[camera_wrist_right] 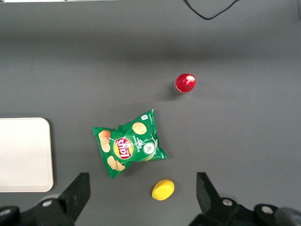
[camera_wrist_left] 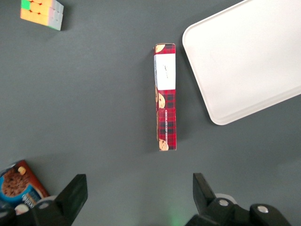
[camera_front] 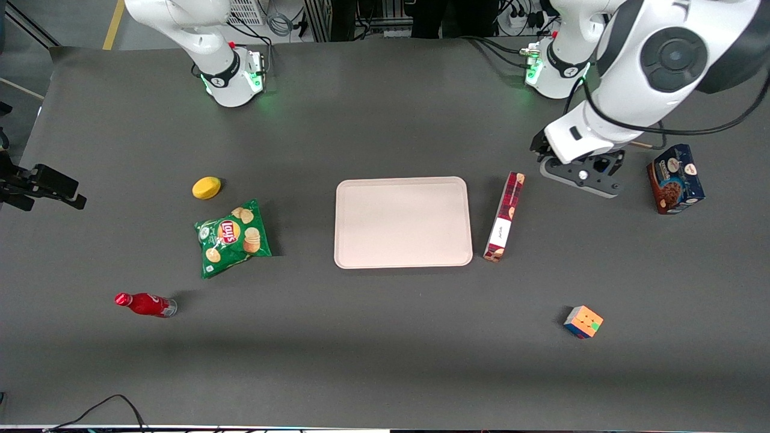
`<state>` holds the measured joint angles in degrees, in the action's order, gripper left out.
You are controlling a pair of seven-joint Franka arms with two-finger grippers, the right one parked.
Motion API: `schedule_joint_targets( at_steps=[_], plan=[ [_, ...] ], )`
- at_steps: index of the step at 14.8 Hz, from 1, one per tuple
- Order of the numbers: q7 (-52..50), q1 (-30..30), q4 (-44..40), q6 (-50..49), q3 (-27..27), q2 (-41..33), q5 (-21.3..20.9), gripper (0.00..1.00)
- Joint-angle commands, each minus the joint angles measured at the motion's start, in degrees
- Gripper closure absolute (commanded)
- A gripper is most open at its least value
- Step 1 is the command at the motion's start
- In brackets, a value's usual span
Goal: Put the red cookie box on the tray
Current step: 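Move the open left gripper over the red plaid cookie box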
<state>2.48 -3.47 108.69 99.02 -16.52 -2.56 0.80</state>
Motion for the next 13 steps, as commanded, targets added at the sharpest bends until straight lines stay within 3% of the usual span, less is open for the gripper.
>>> schedule_joint_targets(
  at_steps=[1, 5, 13],
  plan=[
    [0.2, -0.2, 14.5, 11.3, -1.5, -7.2, 0.9, 0.0],
    [0.1, -0.3, 25.1, 27.6, -4.7, -7.3, 1.0, 0.0],
    [0.1, -0.3, 33.8, 47.7, -7.7, 0.2, 0.3, 0.0]
  ],
)
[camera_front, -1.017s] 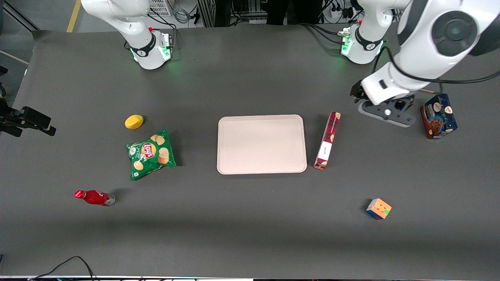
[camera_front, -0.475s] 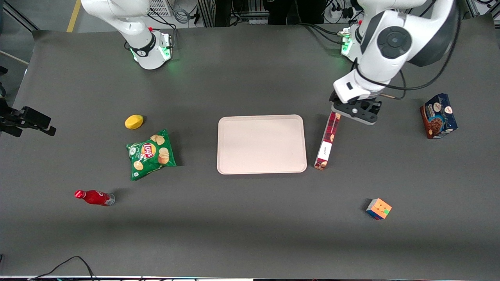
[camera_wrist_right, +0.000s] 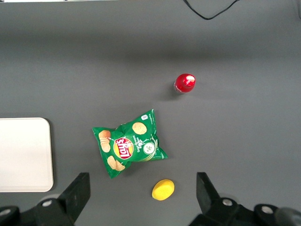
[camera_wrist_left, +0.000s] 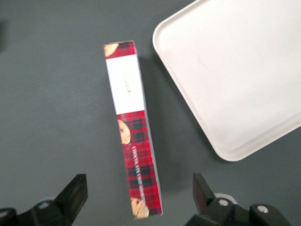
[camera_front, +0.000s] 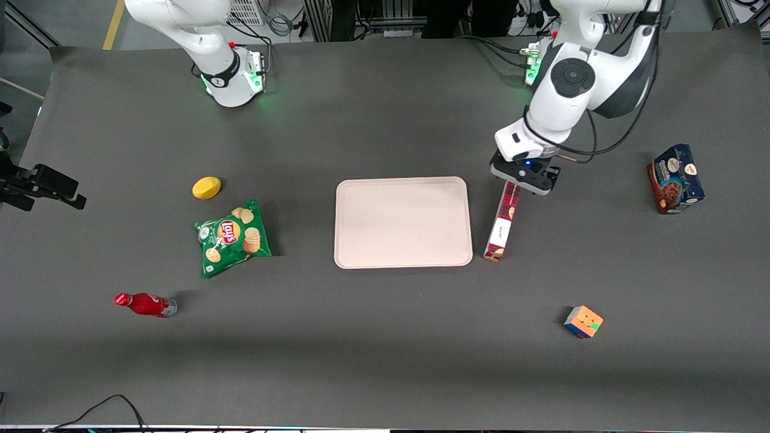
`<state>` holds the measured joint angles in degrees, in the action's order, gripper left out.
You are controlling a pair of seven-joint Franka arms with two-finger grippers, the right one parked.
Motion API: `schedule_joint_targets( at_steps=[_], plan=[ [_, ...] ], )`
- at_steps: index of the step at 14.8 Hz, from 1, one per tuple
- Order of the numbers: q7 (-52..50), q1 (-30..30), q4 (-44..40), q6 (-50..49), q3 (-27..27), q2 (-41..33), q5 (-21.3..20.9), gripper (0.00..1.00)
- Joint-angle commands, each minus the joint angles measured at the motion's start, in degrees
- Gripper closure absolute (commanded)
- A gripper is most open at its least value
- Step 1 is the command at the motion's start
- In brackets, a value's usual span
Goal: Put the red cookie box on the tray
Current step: 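Move the open left gripper over the red plaid cookie box, then lower the left gripper and close it around the red cookie box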
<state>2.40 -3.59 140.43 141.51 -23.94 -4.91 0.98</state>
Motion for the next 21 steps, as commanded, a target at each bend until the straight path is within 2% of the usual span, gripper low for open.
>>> schedule_joint_targets(
  at_steps=[1, 6, 10, 12, 21],
  plan=[
    [0.2, -0.1, 2.0, 6.1, -0.3, 3.5, -0.3, 0.0],
    [0.2, 0.4, 2.0, 10.7, -0.1, 8.5, -3.1, 0.0],
    [0.2, 2.4, 1.9, 15.1, 1.3, 13.1, -7.8, 0.0],
    [0.2, 2.4, 1.3, 15.5, 2.7, 14.8, -7.9, 0.0],
    [-3.7, 1.2, -0.2, 18.2, 2.5, 19.3, -8.0, 0.0]
  ],
)
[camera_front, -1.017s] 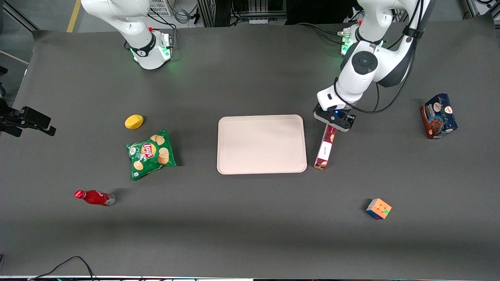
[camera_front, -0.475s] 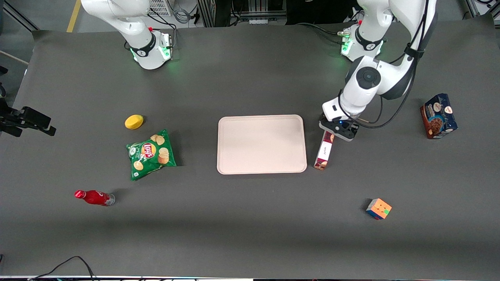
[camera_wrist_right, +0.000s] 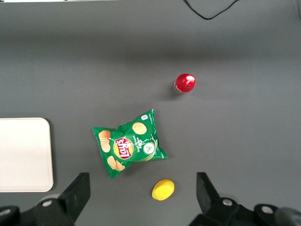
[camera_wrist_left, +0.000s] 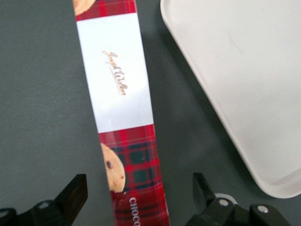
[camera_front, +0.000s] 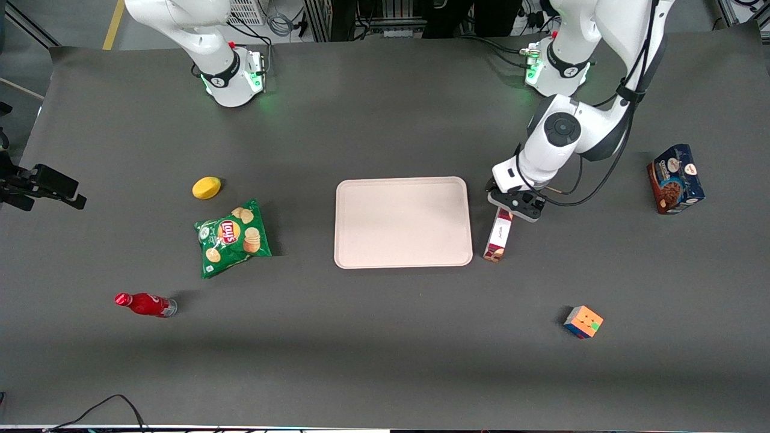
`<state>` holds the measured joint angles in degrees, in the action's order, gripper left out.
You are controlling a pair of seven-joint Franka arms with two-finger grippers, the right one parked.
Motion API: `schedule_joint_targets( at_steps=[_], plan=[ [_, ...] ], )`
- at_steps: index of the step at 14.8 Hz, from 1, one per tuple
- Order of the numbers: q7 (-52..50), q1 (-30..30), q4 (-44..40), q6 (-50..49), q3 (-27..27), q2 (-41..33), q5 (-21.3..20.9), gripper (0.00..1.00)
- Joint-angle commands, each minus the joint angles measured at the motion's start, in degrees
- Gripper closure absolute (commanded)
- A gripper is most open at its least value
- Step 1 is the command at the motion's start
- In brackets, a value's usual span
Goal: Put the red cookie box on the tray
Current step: 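Lower the left gripper and close it around the red cookie box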
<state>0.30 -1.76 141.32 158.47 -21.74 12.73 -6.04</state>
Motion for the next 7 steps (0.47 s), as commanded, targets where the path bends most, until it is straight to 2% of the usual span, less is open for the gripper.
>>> schedule_joint_targets(
  at_steps=[1, 2, 4, 7],
  plan=[
    [-1.6, -0.6, -1.4, 1.3, 0.3, 1.9, -1.0, 0.03],
    [-1.7, -0.6, -1.7, 1.3, 0.2, 2.2, -1.0, 0.1],
    [-1.7, -0.7, -2.2, 1.3, 0.2, 2.6, -1.0, 0.33],
    [-1.6, -0.6, -2.5, 1.3, 0.2, 2.9, -1.0, 0.82]
  ],
)
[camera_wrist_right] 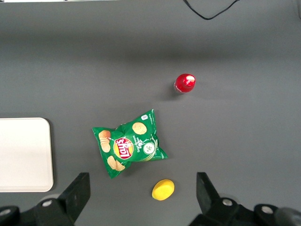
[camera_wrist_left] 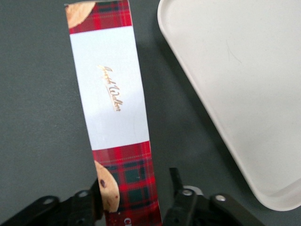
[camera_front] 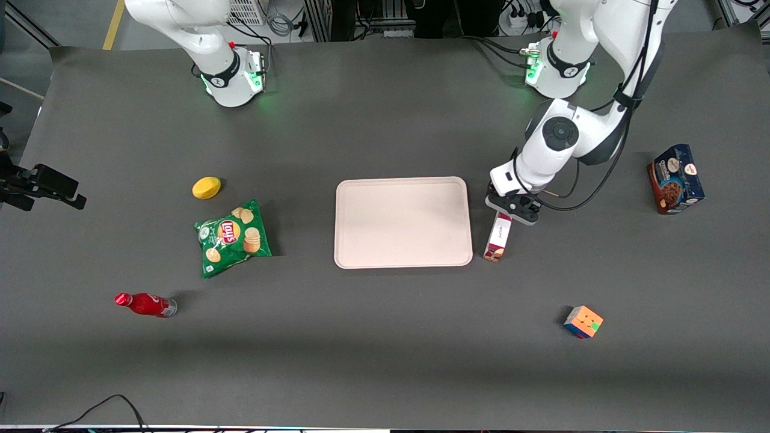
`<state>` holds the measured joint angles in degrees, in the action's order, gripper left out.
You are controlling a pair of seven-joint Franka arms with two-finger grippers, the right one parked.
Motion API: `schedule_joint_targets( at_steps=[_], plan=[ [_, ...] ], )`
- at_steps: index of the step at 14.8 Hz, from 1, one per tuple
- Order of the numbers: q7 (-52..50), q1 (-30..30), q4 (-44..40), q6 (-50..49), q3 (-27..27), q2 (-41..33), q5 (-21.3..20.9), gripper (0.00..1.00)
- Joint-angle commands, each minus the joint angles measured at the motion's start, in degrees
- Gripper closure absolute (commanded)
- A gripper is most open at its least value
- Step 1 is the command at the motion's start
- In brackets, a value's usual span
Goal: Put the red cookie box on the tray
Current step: 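Lower the left gripper and close it around the red cookie box, then lift the cookie box and carry it over the white tray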
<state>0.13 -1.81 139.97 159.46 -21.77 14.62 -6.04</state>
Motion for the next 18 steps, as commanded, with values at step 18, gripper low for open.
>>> schedule_joint_targets(
  at_steps=[18],
  plan=[
    [-1.1, 0.4, -41.4, -59.5, 0.4, -8.7, 3.6, 1.0]
  ],
)
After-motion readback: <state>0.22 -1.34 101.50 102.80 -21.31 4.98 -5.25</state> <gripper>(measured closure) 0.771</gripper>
